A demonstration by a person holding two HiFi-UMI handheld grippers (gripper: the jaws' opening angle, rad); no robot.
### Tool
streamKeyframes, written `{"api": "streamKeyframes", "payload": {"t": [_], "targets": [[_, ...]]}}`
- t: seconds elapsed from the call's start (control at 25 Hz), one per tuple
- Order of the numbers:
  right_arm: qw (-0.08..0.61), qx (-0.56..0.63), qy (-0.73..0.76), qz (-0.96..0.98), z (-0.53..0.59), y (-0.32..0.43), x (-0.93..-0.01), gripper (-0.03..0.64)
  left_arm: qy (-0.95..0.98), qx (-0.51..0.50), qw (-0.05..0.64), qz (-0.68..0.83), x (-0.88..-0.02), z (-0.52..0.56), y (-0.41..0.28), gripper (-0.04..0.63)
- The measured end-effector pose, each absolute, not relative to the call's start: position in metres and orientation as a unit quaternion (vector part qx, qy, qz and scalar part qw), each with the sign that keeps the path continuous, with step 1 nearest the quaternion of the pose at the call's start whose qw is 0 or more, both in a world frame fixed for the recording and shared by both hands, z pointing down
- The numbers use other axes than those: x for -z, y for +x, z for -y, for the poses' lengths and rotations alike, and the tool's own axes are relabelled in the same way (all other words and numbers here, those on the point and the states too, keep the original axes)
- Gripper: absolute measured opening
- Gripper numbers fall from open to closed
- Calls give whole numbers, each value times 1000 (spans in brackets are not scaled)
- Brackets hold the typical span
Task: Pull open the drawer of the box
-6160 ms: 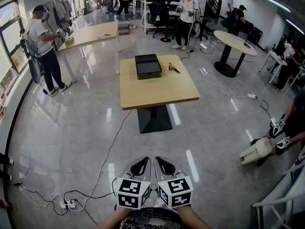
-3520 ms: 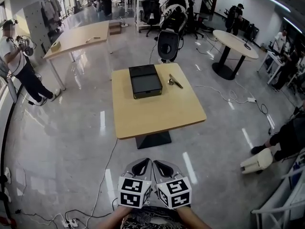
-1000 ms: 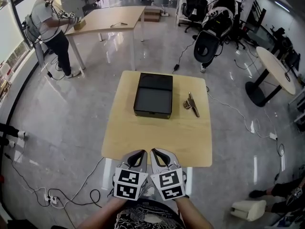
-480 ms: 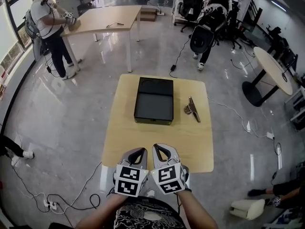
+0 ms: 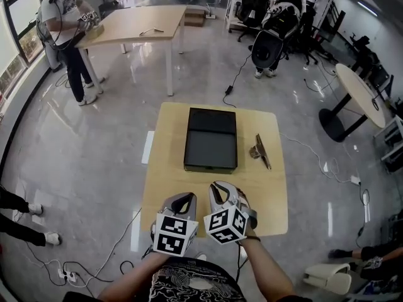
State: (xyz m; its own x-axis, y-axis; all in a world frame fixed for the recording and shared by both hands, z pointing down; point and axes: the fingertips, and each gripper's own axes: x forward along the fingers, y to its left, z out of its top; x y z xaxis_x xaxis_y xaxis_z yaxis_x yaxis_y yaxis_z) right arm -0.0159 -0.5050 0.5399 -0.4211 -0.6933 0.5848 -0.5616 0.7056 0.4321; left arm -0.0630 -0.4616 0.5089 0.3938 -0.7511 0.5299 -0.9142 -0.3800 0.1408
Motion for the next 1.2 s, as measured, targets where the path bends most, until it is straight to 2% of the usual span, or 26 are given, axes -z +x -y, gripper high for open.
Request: {"api": "streamKeyframes", "payload": {"t": [0.64,1.2], "targets": [[531,214,307,760,607,-71,-633,43,803,-188,226,519,-529,554,-135,9],[564,261,297,725,658,-102,-668,66,792,-187,238,530,-549,591,-184,9]]}}
